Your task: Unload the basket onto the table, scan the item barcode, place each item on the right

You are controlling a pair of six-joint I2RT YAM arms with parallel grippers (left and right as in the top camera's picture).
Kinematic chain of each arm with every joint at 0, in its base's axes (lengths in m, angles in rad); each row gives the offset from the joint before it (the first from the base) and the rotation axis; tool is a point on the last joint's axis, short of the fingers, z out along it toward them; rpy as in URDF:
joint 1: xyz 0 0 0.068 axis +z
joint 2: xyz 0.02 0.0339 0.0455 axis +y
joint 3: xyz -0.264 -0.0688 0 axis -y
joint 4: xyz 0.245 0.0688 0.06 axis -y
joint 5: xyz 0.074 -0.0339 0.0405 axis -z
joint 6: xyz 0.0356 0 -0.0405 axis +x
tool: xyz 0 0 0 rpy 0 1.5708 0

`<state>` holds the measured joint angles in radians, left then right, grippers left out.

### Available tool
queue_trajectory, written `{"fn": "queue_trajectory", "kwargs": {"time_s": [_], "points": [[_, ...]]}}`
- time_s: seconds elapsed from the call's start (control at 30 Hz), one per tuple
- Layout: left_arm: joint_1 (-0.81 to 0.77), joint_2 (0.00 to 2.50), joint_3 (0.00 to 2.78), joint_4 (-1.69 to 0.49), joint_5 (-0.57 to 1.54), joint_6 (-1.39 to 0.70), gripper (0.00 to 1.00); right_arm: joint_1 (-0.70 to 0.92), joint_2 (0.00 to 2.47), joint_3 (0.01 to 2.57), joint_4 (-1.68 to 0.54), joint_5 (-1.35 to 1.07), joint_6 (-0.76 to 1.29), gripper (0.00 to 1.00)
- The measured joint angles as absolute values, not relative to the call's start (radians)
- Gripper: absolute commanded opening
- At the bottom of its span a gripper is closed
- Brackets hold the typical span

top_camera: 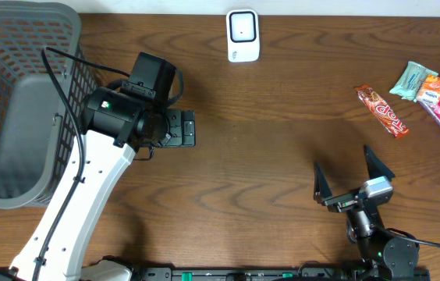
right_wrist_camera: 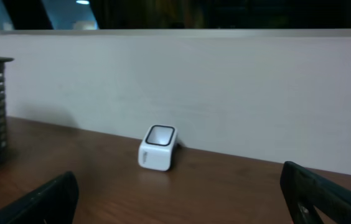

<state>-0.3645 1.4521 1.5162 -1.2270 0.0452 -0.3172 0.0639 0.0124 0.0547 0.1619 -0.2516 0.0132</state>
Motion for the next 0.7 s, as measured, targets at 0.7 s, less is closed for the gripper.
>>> {"fn": "queue_trajectory", "kwargs": {"time_s": [0.7], "points": [[-0.364, 1.452, 1.516, -1.227, 0.045, -0.317, 0.98, 0.041, 0.012, 0.007, -0.038, -0.193, 0.005, 0.99]]}}
